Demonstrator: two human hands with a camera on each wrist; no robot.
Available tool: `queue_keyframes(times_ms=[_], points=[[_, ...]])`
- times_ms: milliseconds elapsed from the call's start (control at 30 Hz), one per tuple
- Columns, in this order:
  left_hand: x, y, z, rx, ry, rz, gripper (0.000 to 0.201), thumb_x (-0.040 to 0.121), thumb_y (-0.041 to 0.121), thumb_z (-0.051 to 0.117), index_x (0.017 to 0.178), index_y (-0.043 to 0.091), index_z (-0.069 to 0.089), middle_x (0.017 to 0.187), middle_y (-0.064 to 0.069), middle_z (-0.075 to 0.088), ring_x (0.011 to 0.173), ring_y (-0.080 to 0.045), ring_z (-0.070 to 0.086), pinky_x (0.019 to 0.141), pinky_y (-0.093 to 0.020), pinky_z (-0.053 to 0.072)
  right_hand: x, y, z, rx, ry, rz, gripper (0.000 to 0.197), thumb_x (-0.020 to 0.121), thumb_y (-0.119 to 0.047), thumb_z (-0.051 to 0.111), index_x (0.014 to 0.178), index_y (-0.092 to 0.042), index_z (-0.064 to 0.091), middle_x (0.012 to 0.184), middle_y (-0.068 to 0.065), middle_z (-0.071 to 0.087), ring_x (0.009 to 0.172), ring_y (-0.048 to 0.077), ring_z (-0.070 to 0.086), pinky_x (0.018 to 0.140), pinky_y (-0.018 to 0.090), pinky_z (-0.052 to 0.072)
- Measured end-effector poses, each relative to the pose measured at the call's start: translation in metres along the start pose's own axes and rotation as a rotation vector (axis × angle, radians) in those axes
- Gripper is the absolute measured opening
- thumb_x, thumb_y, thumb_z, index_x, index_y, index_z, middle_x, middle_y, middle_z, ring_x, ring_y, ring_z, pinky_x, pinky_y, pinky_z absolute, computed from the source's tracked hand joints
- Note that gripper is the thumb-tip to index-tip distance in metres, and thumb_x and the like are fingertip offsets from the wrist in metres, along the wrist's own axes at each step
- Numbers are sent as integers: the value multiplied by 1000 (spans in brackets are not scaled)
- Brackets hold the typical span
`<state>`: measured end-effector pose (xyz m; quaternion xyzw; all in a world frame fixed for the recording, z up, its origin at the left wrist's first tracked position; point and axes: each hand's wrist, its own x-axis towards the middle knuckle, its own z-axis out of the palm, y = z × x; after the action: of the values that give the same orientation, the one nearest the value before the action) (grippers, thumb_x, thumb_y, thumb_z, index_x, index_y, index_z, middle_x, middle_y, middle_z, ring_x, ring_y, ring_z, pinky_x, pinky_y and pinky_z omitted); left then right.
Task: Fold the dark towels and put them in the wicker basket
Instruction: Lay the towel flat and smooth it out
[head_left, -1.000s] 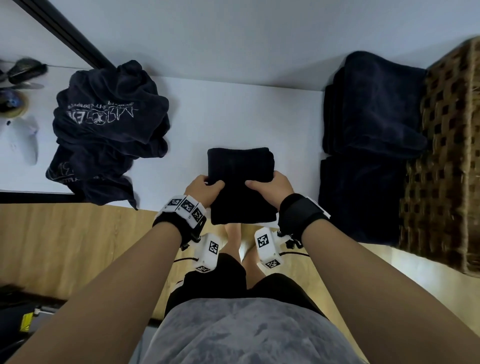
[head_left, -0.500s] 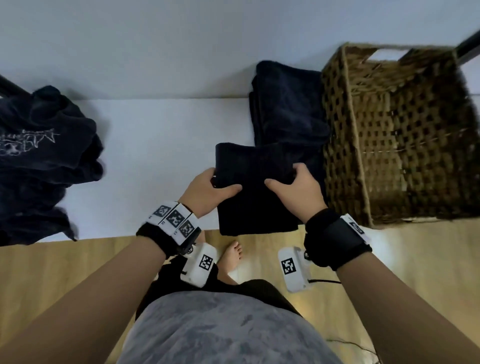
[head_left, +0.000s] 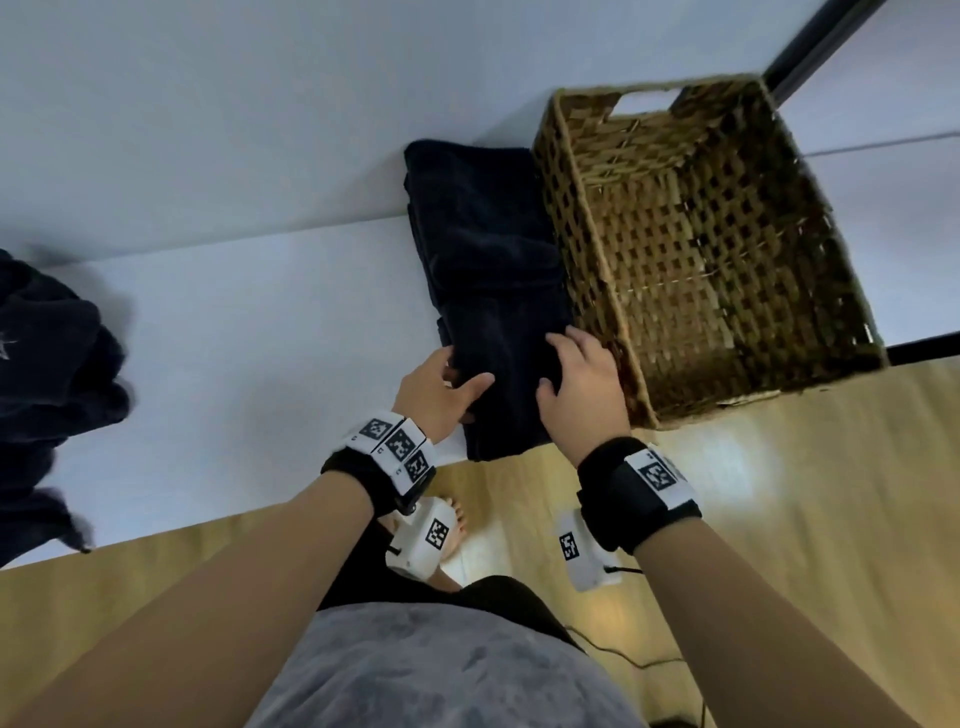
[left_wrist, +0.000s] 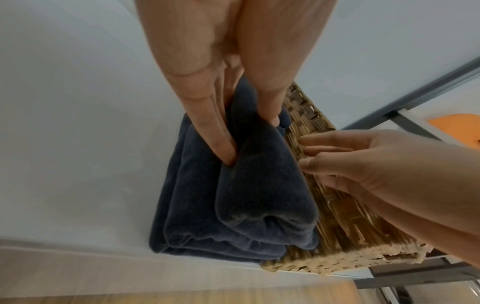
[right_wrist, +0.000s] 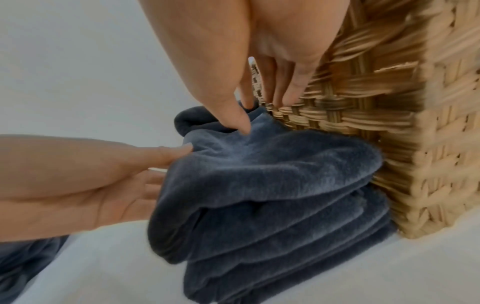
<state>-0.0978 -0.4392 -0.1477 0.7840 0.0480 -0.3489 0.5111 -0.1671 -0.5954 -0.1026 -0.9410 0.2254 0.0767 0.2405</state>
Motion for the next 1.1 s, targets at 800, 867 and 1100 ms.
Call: queue_keyframes(times_ms=[800,867,1100], points=[[-82,-100,-372,192,853,-154,10,91,22,59,85,19,66,85,-3,72,71,-13,69,65,-21,50,-10,-285,118,383,-519,-310,21,92,-12,55,107,-17,69,106,-7,65,86,8,57,72,3,35],[-76,-118,-395,322,816,-168,14,88,25,67,97,15,69,93,-4,71,89,-19,66,78,-20,41,-13,-311,132,389,-528,-304,21,92,-11,56,106,-18,69,102,-10,64,83,6,57,67,-3,35],[-39,-146,-418,-116,971,-358,44,79,38,76,108,9,58,107,-12,63,88,-30,62,84,-31,48,-11,-358,154,385,-505,-223,19,92,-13,55,103,-21,70,98,-12,63,80,0,56,64,-4,37]])
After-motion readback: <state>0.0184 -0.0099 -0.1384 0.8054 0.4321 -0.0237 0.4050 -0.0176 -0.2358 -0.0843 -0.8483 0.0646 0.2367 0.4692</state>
